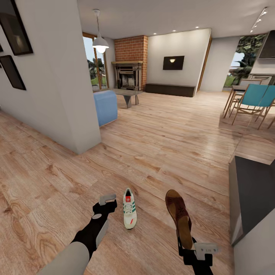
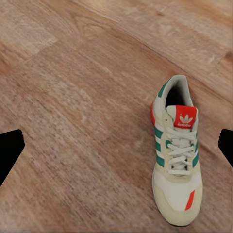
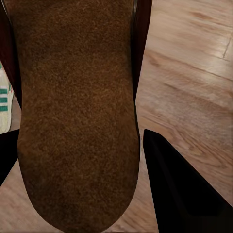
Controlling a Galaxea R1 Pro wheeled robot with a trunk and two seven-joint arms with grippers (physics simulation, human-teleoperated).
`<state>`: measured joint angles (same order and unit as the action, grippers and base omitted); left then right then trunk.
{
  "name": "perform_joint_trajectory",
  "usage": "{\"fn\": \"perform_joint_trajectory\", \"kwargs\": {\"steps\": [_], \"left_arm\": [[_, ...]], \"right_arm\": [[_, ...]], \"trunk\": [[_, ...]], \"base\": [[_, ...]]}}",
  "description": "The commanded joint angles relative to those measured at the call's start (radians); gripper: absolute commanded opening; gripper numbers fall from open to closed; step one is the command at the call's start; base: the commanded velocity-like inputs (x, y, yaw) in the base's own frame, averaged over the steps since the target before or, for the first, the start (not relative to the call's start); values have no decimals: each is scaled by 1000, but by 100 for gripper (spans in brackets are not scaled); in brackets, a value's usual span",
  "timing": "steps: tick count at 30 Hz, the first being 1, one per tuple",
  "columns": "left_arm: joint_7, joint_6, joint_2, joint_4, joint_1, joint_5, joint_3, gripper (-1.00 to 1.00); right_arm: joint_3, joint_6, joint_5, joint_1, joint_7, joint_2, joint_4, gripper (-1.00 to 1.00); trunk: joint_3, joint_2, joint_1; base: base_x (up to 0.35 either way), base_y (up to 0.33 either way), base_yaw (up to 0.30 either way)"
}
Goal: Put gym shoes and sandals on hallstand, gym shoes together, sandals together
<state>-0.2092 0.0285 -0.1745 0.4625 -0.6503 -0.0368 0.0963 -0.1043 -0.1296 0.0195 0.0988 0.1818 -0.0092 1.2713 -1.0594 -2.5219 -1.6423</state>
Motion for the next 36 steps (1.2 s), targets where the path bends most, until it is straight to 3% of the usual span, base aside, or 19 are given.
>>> {"fn": "perform_joint_trajectory", "kwargs": {"steps": [1,17,36], "left_arm": [[0,3,0,-1,0,0,0,100],[7,19,0,-5,0,0,4,100],[6,20,0,-6,-1,3,4,100]], "right_arm": [[-4,-1,-3,0,1,0,-1,-100],[-19,-1,-3,0,13,0,-6,-100],[-18,-10,-4,-3,12,0,-6,-100]], "trunk": [[0,0,0],[0,0,0],[0,0,0]], "base": [[0,0,0],[0,0,-130],[0,0,-15]]}}
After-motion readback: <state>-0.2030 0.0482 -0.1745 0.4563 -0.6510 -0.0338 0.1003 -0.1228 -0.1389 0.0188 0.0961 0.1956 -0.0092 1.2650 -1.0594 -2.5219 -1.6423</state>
